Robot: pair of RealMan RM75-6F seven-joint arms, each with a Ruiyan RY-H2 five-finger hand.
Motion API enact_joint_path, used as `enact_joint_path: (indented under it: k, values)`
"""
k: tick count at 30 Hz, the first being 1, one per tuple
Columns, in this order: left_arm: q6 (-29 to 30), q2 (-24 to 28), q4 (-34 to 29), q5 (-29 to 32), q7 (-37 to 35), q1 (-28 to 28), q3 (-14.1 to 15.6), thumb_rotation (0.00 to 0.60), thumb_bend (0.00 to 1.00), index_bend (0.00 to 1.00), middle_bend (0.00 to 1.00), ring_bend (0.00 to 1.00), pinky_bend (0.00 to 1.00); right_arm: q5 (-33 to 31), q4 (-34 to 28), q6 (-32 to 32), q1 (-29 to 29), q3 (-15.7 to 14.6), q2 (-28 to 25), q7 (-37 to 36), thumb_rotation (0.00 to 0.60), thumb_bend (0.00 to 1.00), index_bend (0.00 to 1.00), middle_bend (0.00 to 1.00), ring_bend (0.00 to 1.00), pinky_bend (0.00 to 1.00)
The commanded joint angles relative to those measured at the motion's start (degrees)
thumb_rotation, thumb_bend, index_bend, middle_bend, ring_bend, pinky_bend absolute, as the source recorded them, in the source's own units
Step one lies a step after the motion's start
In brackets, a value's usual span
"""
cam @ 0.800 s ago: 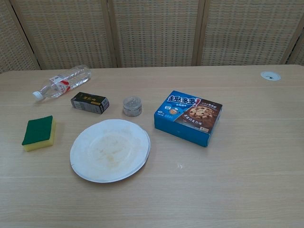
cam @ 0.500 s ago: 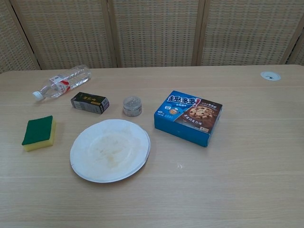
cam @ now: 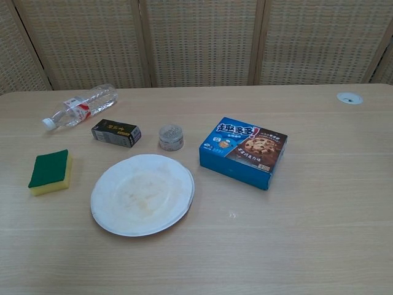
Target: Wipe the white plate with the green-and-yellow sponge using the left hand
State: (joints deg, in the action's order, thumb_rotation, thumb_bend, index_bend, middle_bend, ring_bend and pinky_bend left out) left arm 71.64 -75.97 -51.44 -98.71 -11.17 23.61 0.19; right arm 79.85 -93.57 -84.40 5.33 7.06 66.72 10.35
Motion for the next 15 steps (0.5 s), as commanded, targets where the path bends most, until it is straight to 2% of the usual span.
enact_joint_path:
  k: [1,6,9,15]
  values:
    - [-1.39,-10.12,19.36,-7.90,-11.31,8.03,4.17,0.600,0.00,0.01,0.00,0.00,0.01,-0.98,0.71,0.24,0.26,0.46,0.71,1.28,0.600,0.00,0.00,0.00,0.00,0.00]
    - [-5.35,-15.17,29.37,-10.25,-14.19,11.61,7.92,0.600,0.00,0.09,0.00,0.00,0.04,-2.90,2.39,0.79,0.67,1.03,2.24,3.13,0.600,0.00,0.00,0.00,0.00,0.00]
    - [-5.43,-17.12,32.37,-10.90,-15.32,12.79,9.01,0.600,0.00,0.13,0.02,0.00,0.06,-3.56,2.72,0.93,0.80,1.31,2.58,3.55,0.600,0.00,0.00,0.00,0.00,0.00]
    - [-7.41,-20.95,36.82,-11.89,-16.89,14.59,11.48,0.600,0.00,0.14,0.04,0.00,0.07,-4.72,3.27,1.16,1.03,1.64,3.34,4.76,0.600,0.00,0.00,0.00,0.00,0.00]
